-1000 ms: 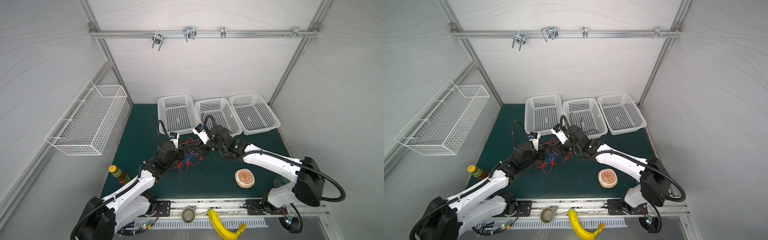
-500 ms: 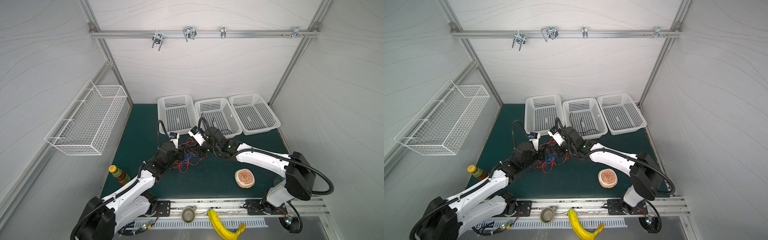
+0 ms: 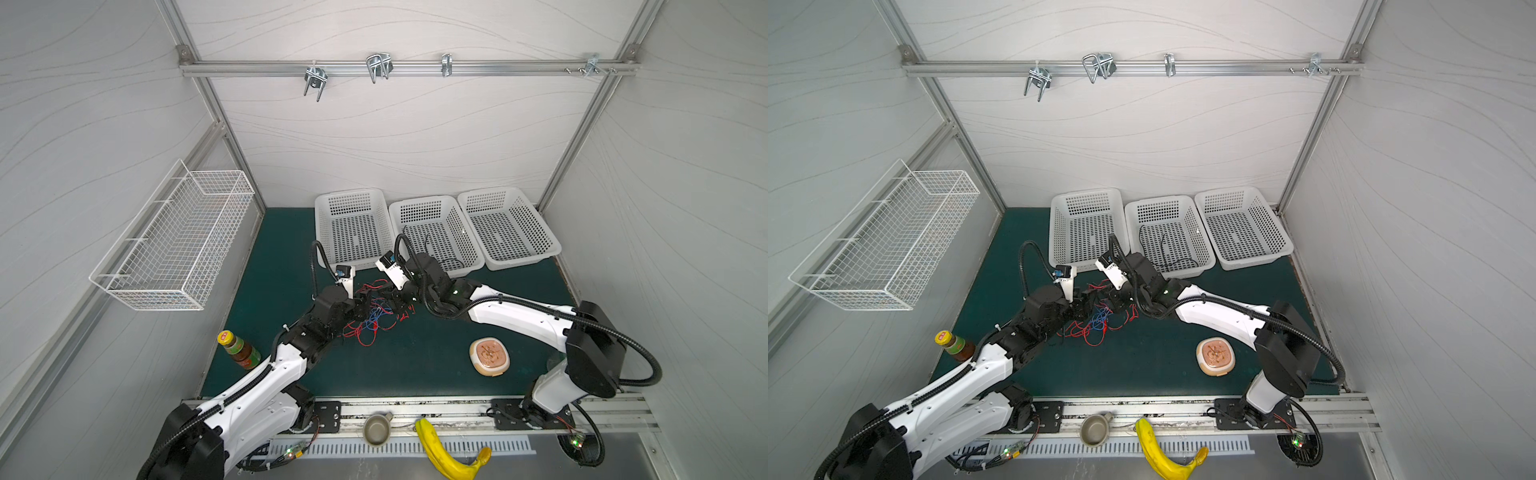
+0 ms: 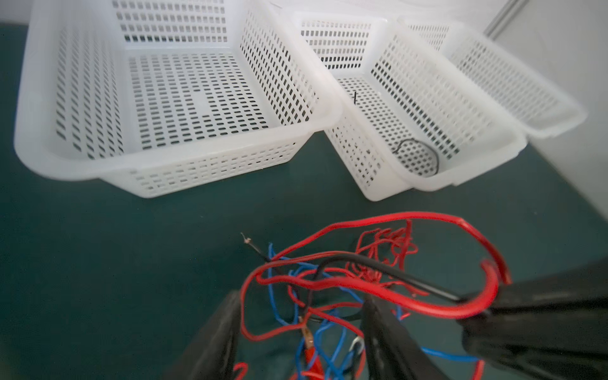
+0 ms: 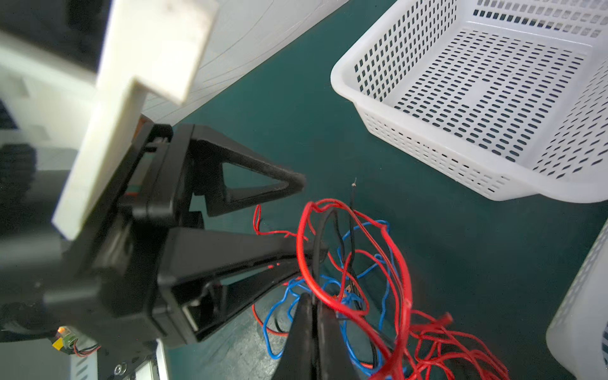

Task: Untangle the cables
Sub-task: 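Grasp another black wire with the right gripper and pull it away from the bundle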

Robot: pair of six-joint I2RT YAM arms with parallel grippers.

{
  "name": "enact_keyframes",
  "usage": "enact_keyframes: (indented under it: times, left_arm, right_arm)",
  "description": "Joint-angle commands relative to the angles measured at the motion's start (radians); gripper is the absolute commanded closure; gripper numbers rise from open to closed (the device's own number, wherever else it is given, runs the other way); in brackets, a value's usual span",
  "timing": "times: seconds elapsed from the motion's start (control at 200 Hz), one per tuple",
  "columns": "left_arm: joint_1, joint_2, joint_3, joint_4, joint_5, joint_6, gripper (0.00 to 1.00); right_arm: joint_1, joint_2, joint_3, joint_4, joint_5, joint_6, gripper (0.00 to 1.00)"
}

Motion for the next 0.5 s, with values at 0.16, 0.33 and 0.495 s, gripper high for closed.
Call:
enact_keyframes:
  times: [0.16,0.33,0.495]
  left_arm:
    - [0.005,-0.078,-0.015,0.035,-0.026,0.028,0.24]
    - [0.004,-0.098,-0.031,0.059,-0.003,0.028,0.24]
    - [0.005,-0.091,-0.031,0.065,-0.006,0.023,0.25]
  right_arm:
    - [0.005,-0.107,-0.015,-0.001,0.021,0.001,1.00]
    - [0.005,-0.155,-0.021,0.027,-0.012,0.004,1.00]
    - [0.005,-0.203,-0.025,0.051,-0.043,0.014,1.00]
